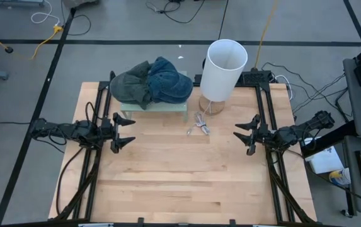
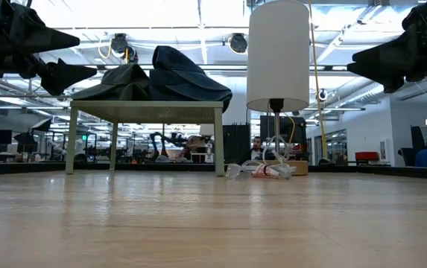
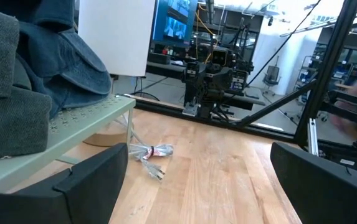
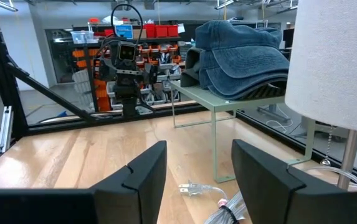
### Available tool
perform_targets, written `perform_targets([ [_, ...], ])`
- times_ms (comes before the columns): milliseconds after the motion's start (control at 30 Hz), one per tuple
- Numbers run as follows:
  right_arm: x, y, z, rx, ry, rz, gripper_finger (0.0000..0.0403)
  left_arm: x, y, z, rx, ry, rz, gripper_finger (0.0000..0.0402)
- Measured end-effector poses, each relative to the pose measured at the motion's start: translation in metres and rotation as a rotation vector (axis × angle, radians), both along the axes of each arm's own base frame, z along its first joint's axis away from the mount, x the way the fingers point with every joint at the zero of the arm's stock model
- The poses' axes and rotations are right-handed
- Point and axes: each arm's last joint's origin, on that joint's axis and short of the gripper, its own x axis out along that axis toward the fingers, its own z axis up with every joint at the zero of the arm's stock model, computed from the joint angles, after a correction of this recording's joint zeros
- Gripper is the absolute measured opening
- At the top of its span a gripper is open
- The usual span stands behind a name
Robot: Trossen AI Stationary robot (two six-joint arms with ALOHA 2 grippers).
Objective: Pick & Place hat
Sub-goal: Return to Home Position
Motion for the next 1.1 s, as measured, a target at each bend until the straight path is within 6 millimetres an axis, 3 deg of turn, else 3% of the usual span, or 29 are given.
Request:
perform_targets([
  [1100, 0.0, 0.0, 0.0001, 0.001, -0.001, 0.0, 0.0174, 0.0, 0.0, 0.0, 0.0, 0.0, -0.001, 0.0399],
])
